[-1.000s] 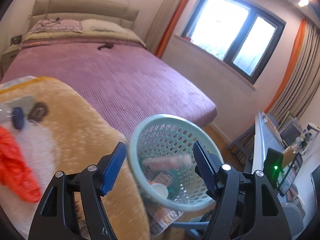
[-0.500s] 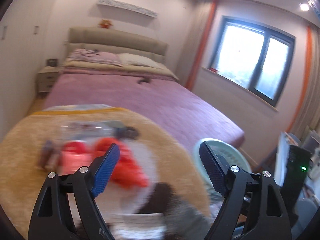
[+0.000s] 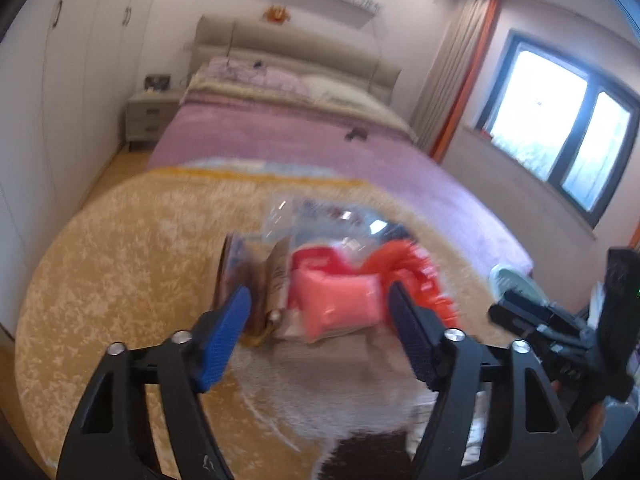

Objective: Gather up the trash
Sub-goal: 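Grasp the red plastic bag with the right gripper while the left grasps the brown paper cup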

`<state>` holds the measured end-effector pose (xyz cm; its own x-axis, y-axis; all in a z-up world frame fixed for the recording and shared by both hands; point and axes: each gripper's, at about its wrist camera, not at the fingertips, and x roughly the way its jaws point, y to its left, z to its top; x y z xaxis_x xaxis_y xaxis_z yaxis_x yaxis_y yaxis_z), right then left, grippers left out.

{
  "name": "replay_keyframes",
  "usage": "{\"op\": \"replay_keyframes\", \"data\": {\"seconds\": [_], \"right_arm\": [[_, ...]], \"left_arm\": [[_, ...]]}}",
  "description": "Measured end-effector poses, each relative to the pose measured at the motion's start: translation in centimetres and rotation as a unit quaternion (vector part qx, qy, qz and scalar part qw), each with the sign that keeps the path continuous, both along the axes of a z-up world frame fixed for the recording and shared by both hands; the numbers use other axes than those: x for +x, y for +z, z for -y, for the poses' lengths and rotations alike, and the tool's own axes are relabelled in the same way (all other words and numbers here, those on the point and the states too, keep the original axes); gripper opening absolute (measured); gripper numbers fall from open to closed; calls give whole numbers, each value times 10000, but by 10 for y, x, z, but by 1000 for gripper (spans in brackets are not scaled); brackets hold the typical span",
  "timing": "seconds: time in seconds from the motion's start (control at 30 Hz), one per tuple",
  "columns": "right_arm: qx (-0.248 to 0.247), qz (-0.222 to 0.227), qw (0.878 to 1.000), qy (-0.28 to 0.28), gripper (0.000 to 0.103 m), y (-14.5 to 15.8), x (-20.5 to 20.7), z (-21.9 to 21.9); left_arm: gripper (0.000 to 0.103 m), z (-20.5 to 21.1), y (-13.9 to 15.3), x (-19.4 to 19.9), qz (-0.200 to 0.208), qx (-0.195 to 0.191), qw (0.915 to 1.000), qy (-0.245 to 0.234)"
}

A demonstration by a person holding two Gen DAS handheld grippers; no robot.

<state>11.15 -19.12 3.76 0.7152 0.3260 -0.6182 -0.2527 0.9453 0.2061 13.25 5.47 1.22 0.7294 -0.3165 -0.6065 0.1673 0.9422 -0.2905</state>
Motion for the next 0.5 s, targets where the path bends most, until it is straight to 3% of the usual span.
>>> {"op": "replay_keyframes", "data": {"seconds": [0.1,0.23,0.37,0.5], "right_arm": [[-38,21,9999,126,66,-3,15,-11],[-178,-58,9995,270,66,-14,28,-26],[-198,-251,9988,381,66,-27,39,-35],[-207,-379,9979,492,66,-31,43,-38]], "left_arm": [[54,-9,-18,15,-261,75,9995,190],[47,-13,-31,22,-316,-39,9993,172],[46,-18,-38,28,-358,-206,9989,226],[27,-20,-46,28,-502,-286,9980,243]]}}
